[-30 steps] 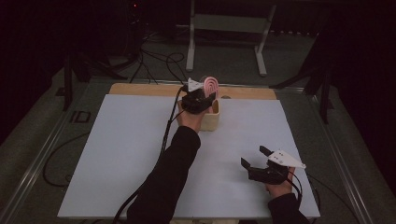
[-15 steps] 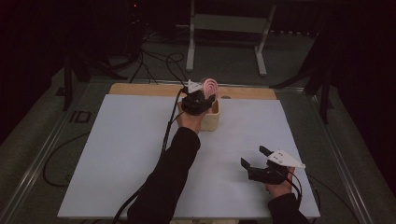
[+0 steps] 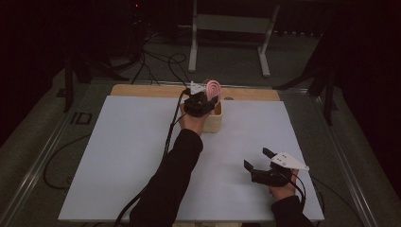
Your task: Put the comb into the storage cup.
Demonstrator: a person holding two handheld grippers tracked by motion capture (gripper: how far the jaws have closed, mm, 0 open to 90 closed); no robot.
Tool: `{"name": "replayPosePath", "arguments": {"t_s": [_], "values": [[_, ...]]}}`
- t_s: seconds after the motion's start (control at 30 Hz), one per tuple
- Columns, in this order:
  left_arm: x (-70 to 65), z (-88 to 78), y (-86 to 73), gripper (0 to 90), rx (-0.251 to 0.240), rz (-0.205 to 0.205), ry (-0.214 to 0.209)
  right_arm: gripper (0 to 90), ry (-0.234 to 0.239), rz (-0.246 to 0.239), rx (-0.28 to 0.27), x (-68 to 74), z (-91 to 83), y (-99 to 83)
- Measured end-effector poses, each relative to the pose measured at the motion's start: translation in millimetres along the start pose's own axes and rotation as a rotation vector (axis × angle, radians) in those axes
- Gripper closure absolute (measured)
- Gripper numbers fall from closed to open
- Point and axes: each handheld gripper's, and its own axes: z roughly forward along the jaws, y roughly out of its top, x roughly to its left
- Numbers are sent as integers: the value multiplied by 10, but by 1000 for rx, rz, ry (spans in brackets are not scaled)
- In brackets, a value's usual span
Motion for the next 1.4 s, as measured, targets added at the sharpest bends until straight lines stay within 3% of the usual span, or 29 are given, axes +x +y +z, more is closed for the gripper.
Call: {"name": "replayPosePath", "arguments": {"t_s": [0.4, 1.03, 1.23, 1.4], "values": [[55, 7, 8, 640, 1, -15, 0, 92, -1, -1, 0, -2, -3, 0], [135, 22, 21, 618, 39, 25, 20, 92, 2, 4, 1, 1, -13, -1], [177, 4, 5, 546, 45, 16, 39, 92, -1, 6, 1, -3, -17, -1], [198, -3, -11, 431, 49, 13, 47, 92, 1, 7, 2, 0, -17, -1]]}}
